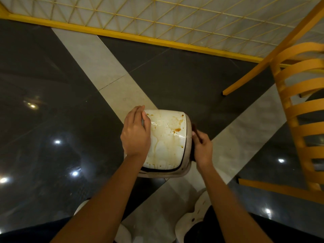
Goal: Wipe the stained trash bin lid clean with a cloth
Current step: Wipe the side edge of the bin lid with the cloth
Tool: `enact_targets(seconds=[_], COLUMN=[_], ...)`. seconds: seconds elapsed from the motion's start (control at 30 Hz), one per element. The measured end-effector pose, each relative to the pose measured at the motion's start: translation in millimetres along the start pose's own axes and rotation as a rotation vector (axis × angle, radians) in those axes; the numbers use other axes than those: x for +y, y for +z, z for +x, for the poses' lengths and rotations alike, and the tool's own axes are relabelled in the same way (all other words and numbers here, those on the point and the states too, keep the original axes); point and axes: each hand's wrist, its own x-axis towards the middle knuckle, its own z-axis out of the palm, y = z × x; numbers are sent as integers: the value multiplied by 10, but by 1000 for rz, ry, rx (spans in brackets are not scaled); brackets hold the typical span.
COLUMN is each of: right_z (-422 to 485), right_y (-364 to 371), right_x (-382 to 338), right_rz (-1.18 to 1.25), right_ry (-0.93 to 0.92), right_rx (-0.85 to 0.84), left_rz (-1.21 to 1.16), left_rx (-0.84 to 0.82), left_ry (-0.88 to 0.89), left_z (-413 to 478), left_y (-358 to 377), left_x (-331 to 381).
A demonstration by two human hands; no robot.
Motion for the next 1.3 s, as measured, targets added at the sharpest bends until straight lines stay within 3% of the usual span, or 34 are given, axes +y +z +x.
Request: enact_targets(seconds=[0.17,0.5,0.8,1.0,1.3], right_z=[-606,-85,-1001,-507,-221], right_y=[-31,20,205,70,75], right_x=[388,57,397,364,219], right_rz=[44,43,261,150,63], right_ry=[-57,41,163,99,19], right_rx=[127,40,372,214,117], left_rz=[-10,-17,-21,-21,-15], left_rx=[3,-20,-19,-20,-20], left_ry=[3,-5,1,3,1], left_z=[4,7,3,2,10], left_y=[3,5,2,1,5], left_x=[-7,-5,-8,-4,-21])
